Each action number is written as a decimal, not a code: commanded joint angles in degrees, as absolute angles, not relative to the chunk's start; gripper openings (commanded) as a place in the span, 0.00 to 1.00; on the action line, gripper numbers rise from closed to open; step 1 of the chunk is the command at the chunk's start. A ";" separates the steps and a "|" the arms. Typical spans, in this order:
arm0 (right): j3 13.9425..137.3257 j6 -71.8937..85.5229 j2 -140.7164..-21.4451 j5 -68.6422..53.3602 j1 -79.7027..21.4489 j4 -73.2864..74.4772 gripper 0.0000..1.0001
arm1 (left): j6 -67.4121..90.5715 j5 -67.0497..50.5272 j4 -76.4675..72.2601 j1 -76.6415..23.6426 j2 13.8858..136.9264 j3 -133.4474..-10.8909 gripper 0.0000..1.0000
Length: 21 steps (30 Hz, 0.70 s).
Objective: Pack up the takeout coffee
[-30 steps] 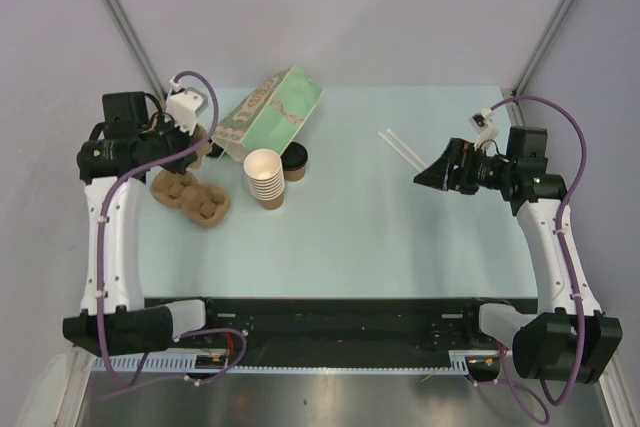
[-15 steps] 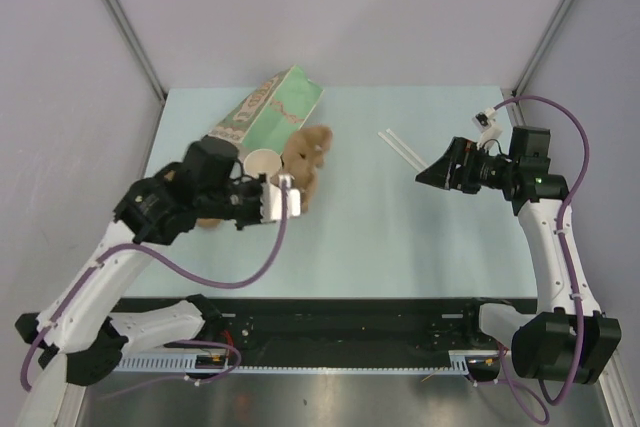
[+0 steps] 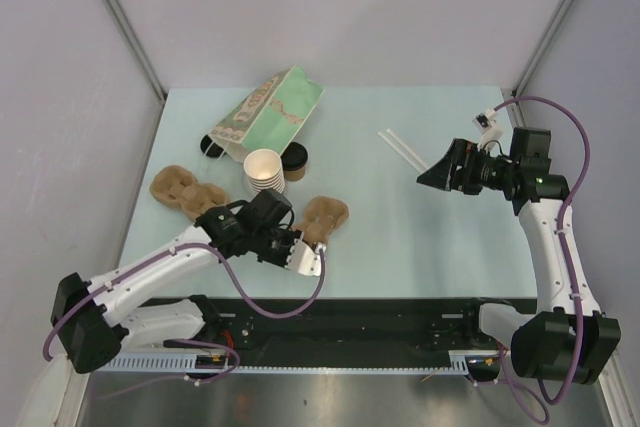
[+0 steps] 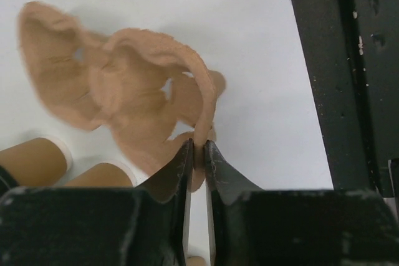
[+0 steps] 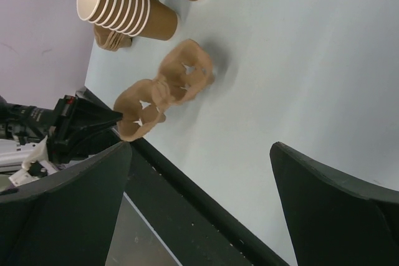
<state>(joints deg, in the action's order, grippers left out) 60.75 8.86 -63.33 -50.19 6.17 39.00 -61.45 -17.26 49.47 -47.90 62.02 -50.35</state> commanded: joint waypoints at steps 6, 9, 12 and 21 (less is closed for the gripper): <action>61.08 7.56 -63.63 -49.92 6.42 38.50 1.00 | -66.89 -14.15 39.20 -48.25 62.14 -41.67 0.43; 61.08 7.47 -63.28 -50.01 6.42 38.41 1.00 | -66.01 -14.32 40.16 -48.25 60.21 -42.62 0.58; 61.08 7.12 -62.67 -50.10 6.42 38.50 1.00 | -61.36 -17.92 42.62 -48.25 56.96 -47.35 0.72; 63.01 14.65 -62.84 -53.43 6.42 32.97 1.00 | -30.11 -29.49 41.84 -33.52 58.43 -70.97 0.85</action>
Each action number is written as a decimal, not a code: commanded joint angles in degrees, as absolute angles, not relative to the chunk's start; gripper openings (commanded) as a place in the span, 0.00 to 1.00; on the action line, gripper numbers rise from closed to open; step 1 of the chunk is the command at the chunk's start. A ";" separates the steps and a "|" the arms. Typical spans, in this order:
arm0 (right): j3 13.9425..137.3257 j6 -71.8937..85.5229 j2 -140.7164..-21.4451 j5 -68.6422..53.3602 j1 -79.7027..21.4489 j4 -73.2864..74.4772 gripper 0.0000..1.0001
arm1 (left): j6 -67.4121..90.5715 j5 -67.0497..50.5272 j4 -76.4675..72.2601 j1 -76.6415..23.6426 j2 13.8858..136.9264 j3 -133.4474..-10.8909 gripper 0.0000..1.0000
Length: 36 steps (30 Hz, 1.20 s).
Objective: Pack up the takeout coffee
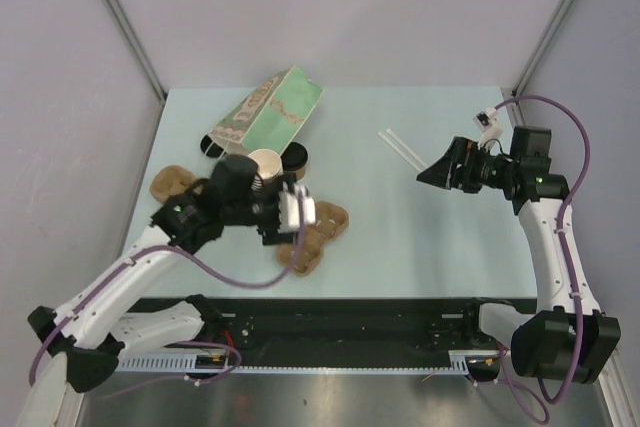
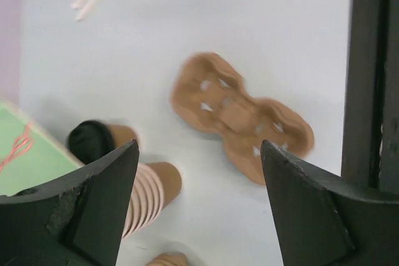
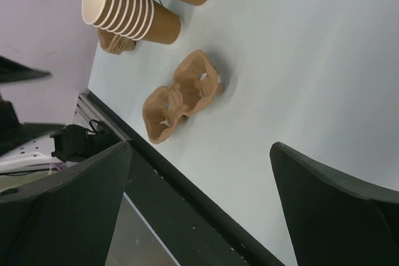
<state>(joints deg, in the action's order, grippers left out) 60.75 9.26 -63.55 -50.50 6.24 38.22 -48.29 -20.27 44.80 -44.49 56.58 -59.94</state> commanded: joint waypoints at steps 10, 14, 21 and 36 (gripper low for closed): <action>63.98 61.28 -67.58 -58.71 1.51 2.93 1.00 | -4.76 -33.13 27.37 1.37 70.12 -75.42 0.89; 64.07 77.20 -69.95 -55.81 -4.02 -10.33 1.00 | 2.43 -35.49 22.51 6.40 76.27 -73.74 0.92; 64.07 100.67 -75.75 -51.34 -9.40 -31.18 1.00 | 27.29 -42.45 8.10 9.76 83.58 -65.59 1.00; 72.25 105.74 -82.70 -52.38 -8.35 -43.50 1.00 | 41.74 -39.12 -8.52 9.76 91.06 -56.69 1.00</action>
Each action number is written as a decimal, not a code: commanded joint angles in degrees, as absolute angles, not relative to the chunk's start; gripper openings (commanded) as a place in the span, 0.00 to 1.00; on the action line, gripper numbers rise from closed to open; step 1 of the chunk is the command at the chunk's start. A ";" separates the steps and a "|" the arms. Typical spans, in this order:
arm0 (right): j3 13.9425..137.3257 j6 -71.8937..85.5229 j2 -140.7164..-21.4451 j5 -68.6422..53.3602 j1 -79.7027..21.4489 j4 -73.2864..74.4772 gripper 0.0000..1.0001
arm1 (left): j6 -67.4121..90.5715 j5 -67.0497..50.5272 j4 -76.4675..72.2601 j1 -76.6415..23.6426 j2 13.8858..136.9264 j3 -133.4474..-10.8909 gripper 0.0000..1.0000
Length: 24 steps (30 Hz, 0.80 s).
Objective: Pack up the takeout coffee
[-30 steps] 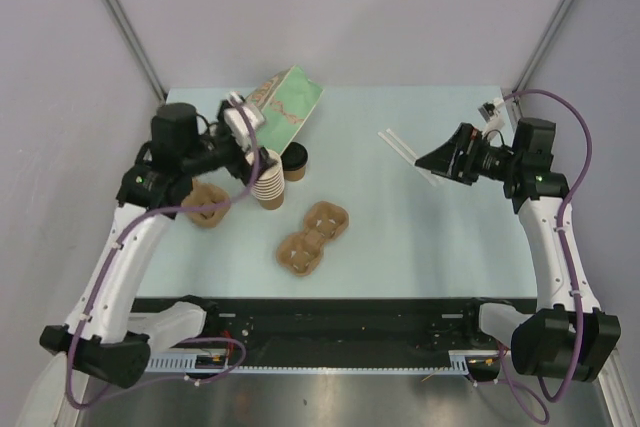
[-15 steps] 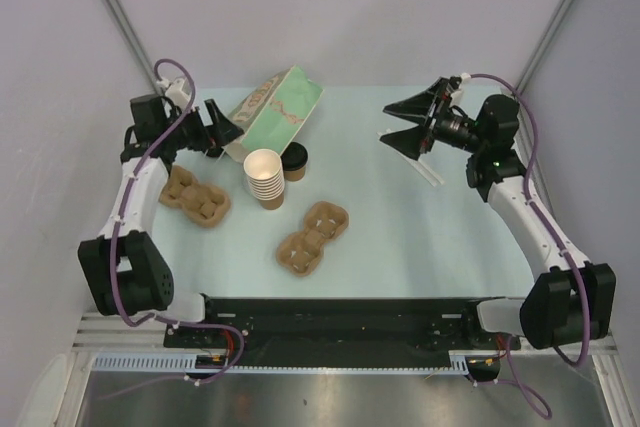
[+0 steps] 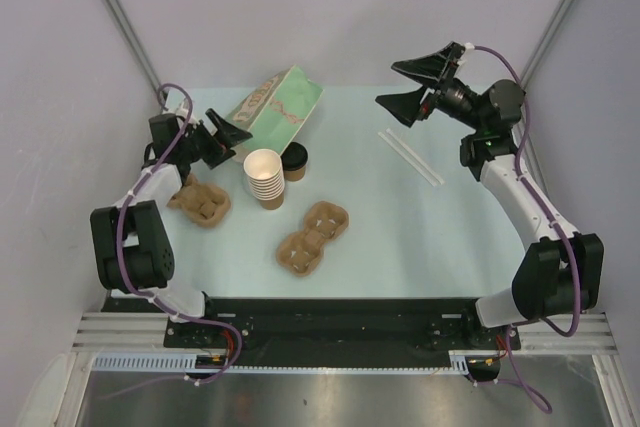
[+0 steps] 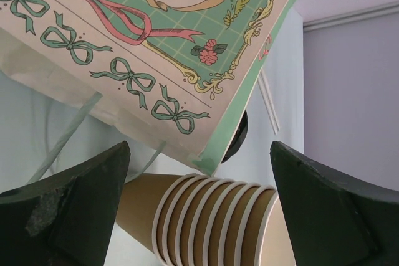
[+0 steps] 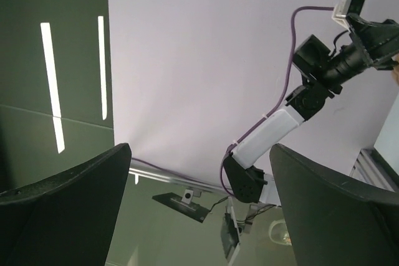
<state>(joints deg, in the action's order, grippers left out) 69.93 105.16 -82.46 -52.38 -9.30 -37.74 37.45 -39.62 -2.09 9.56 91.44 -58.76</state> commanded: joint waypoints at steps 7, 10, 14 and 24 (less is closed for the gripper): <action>70.23 99.41 -82.27 -54.40 -7.65 -39.47 1.00 | 46.31 -37.62 -14.41 9.84 92.55 -55.72 0.95; 69.08 95.90 -81.39 -55.37 -7.38 -36.40 1.00 | 47.99 -37.27 -16.34 10.02 94.30 -56.86 0.93; 68.20 92.38 -80.86 -56.25 -6.94 -33.32 1.00 | 52.63 -37.61 -20.65 9.93 97.55 -58.62 0.89; 67.94 86.49 -80.07 -57.30 -5.98 -28.05 1.00 | 57.13 -36.65 -28.12 9.05 104.23 -64.15 0.70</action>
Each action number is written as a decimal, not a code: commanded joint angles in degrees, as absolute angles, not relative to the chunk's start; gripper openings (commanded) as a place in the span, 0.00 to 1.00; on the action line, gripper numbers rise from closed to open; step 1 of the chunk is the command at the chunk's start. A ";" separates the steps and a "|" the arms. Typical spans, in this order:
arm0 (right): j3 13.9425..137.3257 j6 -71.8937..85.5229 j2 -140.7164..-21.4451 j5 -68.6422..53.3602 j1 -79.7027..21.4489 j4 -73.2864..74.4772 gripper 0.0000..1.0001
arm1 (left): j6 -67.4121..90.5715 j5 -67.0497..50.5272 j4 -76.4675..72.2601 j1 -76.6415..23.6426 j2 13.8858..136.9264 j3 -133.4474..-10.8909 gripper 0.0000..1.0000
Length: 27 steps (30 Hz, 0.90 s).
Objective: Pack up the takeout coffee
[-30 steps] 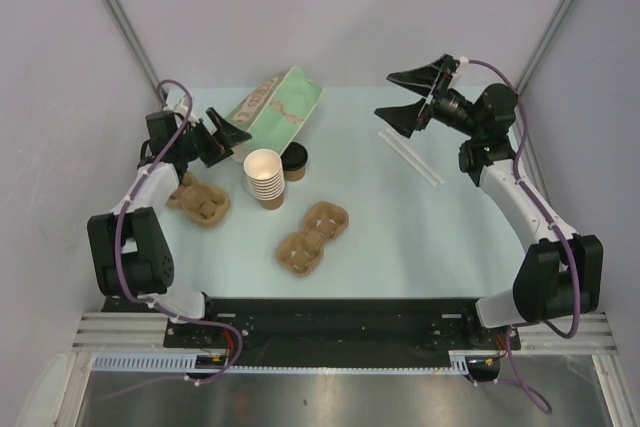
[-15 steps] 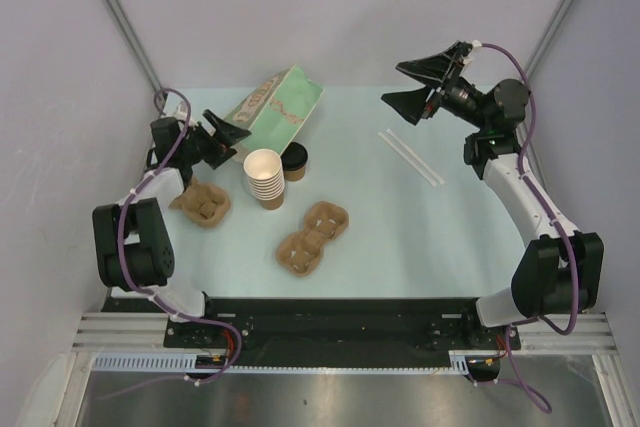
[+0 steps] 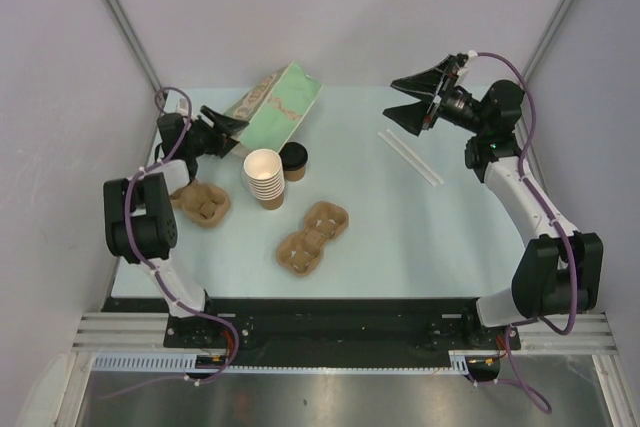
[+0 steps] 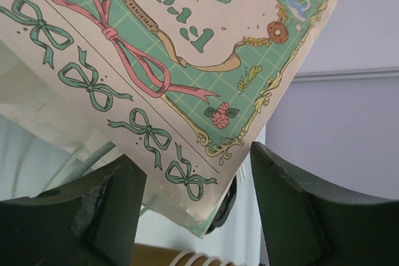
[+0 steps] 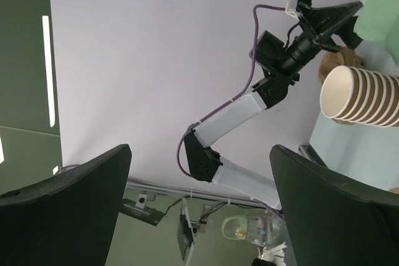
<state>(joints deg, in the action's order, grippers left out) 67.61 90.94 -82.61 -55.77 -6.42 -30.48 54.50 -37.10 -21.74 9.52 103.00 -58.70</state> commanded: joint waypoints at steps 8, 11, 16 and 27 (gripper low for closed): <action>67.94 78.96 -78.31 -58.62 -3.53 -24.62 1.00 | 54.95 -40.43 -27.00 7.21 106.62 -73.45 0.08; 68.03 72.10 -75.51 -59.33 -1.16 -18.04 0.99 | 45.82 -41.40 -14.91 5.37 104.86 -79.94 0.00; 68.64 47.24 -68.57 -56.62 3.07 5.40 1.00 | 28.08 -39.64 -0.46 0.53 102.22 -90.86 0.00; 74.17 13.02 -59.94 -44.56 10.62 40.14 1.00 | -9.38 -35.78 32.59 -20.71 101.60 -118.02 0.00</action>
<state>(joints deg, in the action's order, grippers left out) 70.08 28.21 -62.72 -49.12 7.99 26.33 10.26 -37.08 18.48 -12.99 105.62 -110.39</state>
